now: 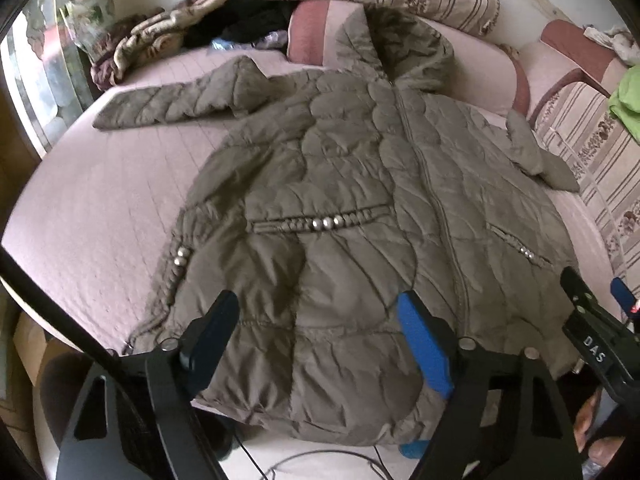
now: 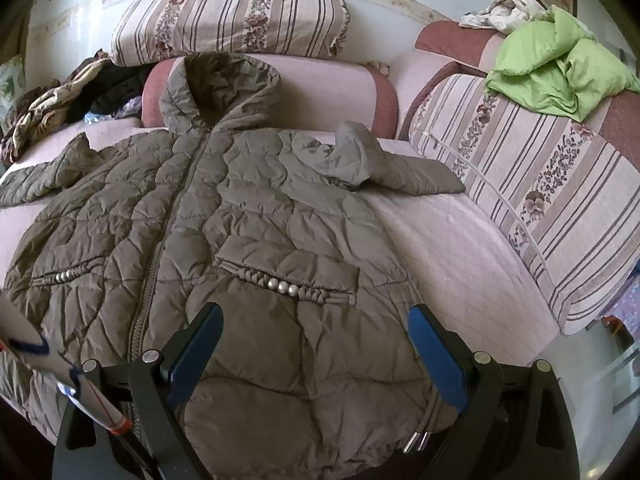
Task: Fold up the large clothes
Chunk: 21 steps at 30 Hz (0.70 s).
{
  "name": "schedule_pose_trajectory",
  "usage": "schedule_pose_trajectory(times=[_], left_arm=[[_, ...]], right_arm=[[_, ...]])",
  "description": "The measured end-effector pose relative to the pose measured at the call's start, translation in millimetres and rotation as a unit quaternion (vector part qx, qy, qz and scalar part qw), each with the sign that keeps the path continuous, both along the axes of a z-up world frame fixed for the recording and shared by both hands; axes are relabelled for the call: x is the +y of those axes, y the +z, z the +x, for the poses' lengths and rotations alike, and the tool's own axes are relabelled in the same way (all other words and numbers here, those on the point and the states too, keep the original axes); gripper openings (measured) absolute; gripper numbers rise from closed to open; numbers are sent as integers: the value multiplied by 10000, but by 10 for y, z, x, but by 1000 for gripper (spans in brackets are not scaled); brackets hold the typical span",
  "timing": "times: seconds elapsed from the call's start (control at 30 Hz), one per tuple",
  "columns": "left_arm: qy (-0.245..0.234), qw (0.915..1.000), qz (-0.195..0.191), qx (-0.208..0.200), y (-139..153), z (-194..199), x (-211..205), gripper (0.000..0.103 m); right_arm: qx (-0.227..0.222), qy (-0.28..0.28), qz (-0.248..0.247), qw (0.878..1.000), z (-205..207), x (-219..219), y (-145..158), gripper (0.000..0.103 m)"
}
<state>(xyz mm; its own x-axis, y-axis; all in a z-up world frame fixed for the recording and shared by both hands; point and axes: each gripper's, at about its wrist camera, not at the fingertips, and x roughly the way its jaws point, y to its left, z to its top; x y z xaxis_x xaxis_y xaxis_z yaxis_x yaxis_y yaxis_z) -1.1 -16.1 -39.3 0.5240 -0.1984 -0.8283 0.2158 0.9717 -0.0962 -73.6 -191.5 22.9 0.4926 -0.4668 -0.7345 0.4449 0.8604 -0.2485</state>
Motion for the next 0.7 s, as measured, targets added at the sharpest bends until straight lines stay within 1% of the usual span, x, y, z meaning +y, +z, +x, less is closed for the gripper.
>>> schedule_pose_trajectory(times=[0.13, 0.27, 0.43, 0.7], left_arm=[[146, 9996, -3, -223, 55, -31, 28, 80], [135, 9994, -8, -321, 117, -40, 43, 80], [122, 9987, 292, -410, 143, -43, -17, 80], [190, 9976, 439, -497, 148, -56, -5, 80]], right_arm=[[73, -35, 26, 10000, 2, -30, -32, 96], [129, -52, 41, 9999, 18, -44, -48, 96], [177, -36, 55, 9998, 27, -43, -66, 96], [209, -63, 91, 9997, 28, -46, -81, 96]])
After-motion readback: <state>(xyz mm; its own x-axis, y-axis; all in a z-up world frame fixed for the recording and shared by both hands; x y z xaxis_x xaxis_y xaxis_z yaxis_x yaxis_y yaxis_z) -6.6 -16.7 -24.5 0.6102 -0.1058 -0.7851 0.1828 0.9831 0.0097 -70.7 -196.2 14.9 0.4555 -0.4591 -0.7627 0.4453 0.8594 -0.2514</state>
